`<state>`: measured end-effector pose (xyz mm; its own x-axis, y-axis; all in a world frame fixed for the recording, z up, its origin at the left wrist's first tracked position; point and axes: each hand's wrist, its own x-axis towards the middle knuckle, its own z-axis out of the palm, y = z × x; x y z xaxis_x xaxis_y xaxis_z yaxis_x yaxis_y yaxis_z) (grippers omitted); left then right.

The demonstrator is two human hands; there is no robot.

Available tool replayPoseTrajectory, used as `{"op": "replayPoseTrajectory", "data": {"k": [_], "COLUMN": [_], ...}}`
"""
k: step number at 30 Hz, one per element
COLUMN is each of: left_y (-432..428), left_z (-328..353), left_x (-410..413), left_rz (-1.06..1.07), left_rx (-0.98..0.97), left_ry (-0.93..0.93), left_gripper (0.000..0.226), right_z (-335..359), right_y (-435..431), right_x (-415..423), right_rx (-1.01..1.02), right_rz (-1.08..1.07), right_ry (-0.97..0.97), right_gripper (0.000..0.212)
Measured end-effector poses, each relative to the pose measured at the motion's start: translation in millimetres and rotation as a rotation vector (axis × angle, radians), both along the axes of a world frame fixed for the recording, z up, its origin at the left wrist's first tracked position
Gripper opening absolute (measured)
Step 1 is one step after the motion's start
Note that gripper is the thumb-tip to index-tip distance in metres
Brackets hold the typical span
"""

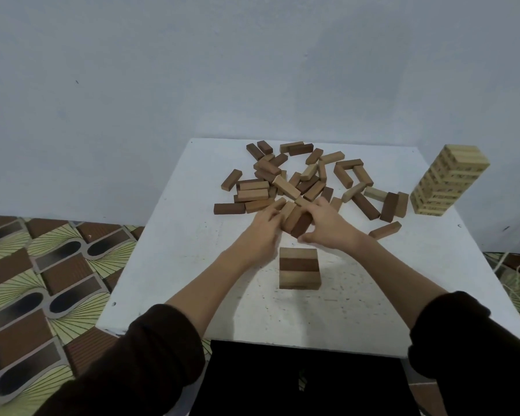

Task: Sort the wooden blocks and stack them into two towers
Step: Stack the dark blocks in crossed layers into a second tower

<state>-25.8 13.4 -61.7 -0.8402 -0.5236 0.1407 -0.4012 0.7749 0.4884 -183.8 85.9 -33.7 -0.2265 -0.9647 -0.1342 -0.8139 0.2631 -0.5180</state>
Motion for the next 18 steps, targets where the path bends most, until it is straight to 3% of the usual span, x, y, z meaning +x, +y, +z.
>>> {"op": "replayPoseTrajectory", "data": {"k": [7,13,18], "left_y": [-10.6,-23.3,-33.5], "left_z": [10.7,16.1,20.7], "left_x": [-13.5,-29.5,-35.1], "left_rz": [0.022,-0.005,-0.053], "left_rx": [0.157,0.183,0.213], "left_ry": [-0.030,-0.121,-0.113], "left_gripper": [0.060,0.095,0.097], "right_z": [-1.3,3.2,1.2], "right_y": [-7.6,-9.7,-11.6], "right_x": [-2.4,0.2,-0.7], "right_rx": [0.031,-0.065,-0.112], "right_rz": [0.026,0.063,0.056], "right_ry": [0.039,0.005,-0.062], "right_gripper": [0.080,0.079,0.076]}}
